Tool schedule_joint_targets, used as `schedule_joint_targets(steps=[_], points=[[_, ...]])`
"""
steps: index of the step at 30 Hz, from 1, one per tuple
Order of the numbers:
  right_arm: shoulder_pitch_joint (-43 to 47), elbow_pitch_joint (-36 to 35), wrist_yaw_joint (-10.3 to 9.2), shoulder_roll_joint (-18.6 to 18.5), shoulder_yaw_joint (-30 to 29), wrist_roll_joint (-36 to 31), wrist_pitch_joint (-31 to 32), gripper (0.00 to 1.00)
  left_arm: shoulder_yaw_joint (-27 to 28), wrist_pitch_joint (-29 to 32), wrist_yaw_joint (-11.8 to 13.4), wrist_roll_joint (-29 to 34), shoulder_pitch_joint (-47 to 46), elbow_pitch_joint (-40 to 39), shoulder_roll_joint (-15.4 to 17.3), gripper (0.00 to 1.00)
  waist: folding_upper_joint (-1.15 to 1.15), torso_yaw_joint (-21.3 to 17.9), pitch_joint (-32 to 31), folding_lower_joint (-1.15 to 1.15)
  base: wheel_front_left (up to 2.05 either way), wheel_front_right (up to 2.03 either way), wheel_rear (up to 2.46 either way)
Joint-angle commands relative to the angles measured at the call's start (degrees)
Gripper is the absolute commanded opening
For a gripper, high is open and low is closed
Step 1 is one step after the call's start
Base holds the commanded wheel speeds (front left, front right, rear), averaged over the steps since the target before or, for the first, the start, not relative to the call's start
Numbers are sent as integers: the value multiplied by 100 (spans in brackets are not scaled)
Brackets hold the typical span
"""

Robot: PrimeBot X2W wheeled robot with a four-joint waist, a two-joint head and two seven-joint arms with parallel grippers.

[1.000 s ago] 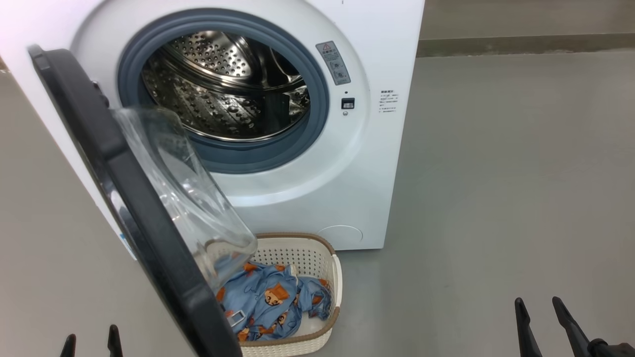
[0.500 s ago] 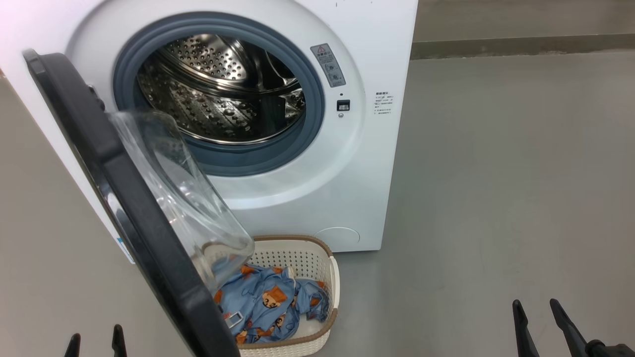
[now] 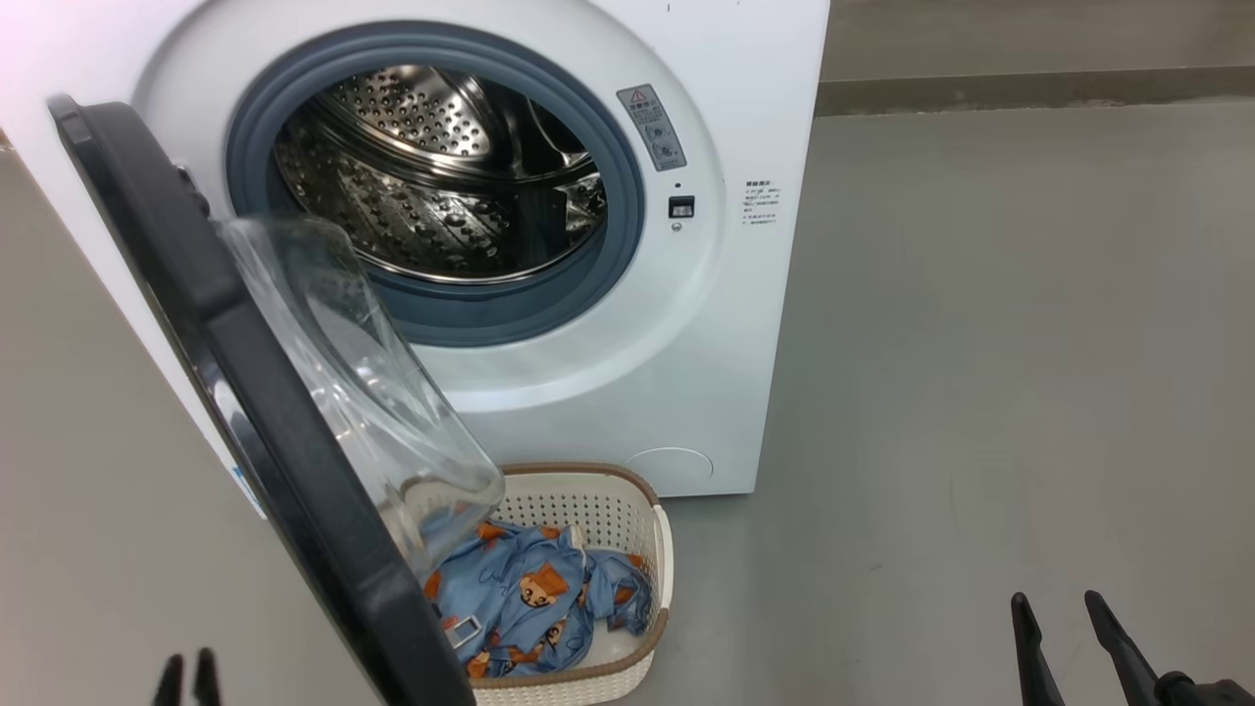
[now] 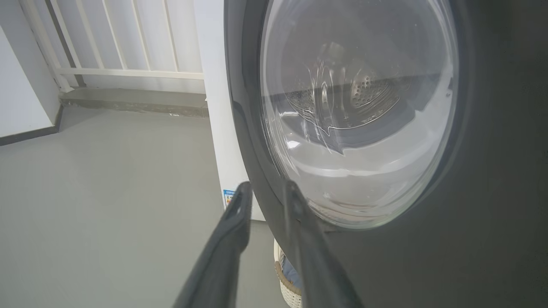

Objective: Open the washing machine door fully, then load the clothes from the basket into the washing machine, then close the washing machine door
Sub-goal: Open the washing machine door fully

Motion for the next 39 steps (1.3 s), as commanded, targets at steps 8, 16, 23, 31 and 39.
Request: schedule_joint_targets(steps=[8,16,23,31,39], points=[[-141,-172,35,-71,136,10,-68,100,487,-37,297,-168,-220,-476,74,0,0,28,39,0,0,0,0],[-120,-208,35,-71,70,23,-68,100,823,-37,645,7,-798,-2717,74,0,0,173,75,0,0,0,0],[-84,-201,35,-71,79,78,-68,100,-22,-37,357,213,-1256,-4519,74,0,0,390,78,0,0,0,0],[-134,-162,35,-71,162,167,-68,100,-2242,555,-331,-21,-1040,-4513,75,0,0,525,74,0,0,0,0],[-149,-128,35,-71,140,181,-68,100,-3113,1503,-381,-352,-459,-3458,158,0,0,619,112,0,0,0,0]])
